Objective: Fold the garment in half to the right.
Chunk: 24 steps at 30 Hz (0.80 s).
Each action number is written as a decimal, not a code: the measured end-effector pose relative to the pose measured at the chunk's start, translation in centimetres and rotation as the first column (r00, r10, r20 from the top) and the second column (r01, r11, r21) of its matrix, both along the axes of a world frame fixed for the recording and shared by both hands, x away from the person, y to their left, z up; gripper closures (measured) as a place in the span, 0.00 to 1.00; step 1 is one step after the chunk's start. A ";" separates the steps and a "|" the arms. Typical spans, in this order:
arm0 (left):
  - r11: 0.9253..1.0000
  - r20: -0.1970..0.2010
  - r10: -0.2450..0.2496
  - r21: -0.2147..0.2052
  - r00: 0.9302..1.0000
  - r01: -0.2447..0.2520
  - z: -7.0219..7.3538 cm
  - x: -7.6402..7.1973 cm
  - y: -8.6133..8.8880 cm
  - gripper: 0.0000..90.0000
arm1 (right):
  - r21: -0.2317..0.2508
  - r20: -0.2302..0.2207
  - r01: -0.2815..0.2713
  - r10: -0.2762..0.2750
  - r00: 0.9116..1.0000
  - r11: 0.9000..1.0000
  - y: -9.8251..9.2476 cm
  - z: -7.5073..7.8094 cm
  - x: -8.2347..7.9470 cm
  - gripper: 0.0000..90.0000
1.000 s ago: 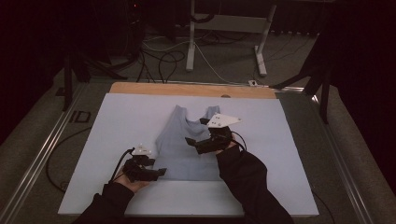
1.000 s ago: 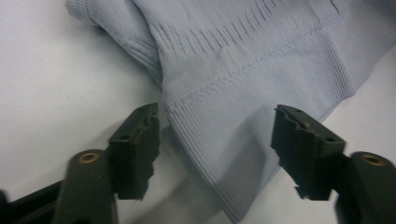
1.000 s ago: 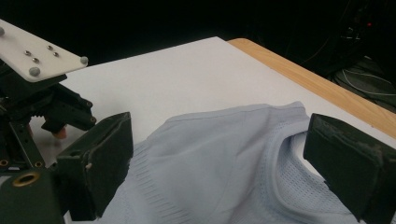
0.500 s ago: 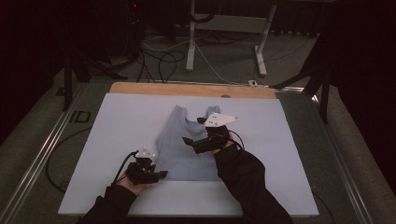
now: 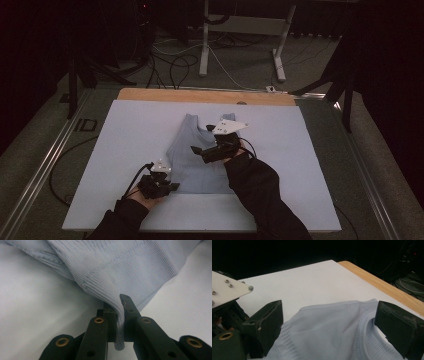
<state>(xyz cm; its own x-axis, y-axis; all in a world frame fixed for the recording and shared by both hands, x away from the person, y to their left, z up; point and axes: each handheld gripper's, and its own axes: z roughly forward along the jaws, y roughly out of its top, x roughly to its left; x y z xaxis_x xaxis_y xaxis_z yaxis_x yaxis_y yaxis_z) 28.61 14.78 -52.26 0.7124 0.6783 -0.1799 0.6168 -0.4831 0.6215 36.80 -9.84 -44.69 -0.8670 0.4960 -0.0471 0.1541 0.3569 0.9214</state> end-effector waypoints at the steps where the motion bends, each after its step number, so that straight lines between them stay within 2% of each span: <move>1: 1.000 0.002 0.000 -0.001 1.000 0.000 0.0 0.0 0.0 0.96 | -0.001 0.001 -0.003 0.003 1.000 1.000 0.1 0.0 0.1 0.10; 4: 1.000 0.008 0.011 -0.024 1.000 -0.011 0.3 0.0 0.2 0.96 | -0.008 -0.009 -0.011 0.011 1.000 1.000 0.7 0.3 0.7 0.10; 7: 0.998 0.009 0.028 -0.064 1.000 -0.027 0.7 -0.1 0.6 0.96 | -0.008 -0.010 -0.011 0.010 1.000 1.000 1.0 0.3 1.0 0.10; 9: 0.996 0.004 0.027 -0.080 1.000 -0.026 0.7 0.0 0.8 0.96 | -0.021 -0.018 -0.008 0.007 1.000 1.000 1.6 0.2 1.8 0.10; 15: 0.997 0.005 0.026 -0.078 1.000 -0.025 0.7 -0.2 0.7 0.96 | -0.040 -0.036 -0.007 0.005 0.999 0.999 2.6 0.0 3.4 0.10; 19: 0.997 0.026 0.032 -0.078 0.999 -0.030 0.7 -0.3 0.7 0.96 | -0.053 -0.067 0.012 -0.015 0.998 0.999 3.5 -0.4 4.9 0.10; 21: 0.997 0.036 0.031 -0.071 0.999 -0.028 0.7 -0.3 0.7 0.96 | -0.066 -0.068 0.008 -0.013 0.998 0.998 4.0 -0.6 5.7 0.10; 24: 0.997 0.037 0.031 -0.072 0.999 -0.028 0.7 -0.4 0.6 0.96 | -0.043 -0.092 0.036 -0.040 0.995 0.998 4.8 -1.0 7.2 0.10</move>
